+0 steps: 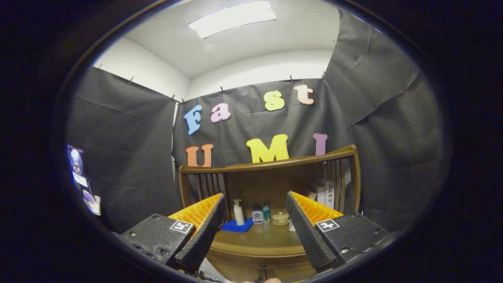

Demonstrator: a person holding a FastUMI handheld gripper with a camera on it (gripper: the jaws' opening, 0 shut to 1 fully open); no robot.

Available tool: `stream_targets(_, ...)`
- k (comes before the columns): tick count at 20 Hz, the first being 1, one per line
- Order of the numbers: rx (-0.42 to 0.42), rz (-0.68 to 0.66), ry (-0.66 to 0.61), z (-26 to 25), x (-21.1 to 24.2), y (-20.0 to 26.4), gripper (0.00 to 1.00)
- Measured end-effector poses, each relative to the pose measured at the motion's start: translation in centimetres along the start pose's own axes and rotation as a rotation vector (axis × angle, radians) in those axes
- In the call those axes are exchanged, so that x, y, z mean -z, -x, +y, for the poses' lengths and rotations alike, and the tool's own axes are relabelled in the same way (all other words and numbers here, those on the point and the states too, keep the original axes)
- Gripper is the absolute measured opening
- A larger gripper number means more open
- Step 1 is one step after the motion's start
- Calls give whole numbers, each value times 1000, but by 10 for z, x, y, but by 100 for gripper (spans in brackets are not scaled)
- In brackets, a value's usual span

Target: Pull open the drawer, take out the items inside it, and place them on the countertop above the cabinet.

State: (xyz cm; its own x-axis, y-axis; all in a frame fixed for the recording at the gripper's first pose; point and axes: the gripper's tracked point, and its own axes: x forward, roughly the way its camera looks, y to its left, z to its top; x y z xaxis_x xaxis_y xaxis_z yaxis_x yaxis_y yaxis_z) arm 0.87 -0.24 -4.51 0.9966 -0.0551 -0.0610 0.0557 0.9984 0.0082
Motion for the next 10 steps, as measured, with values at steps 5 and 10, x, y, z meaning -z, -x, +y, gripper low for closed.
stream_targets(5,-1,27,-7,4,40,-10,98)
stream_targets(10,21,82,-32,-1,97,-22,98)
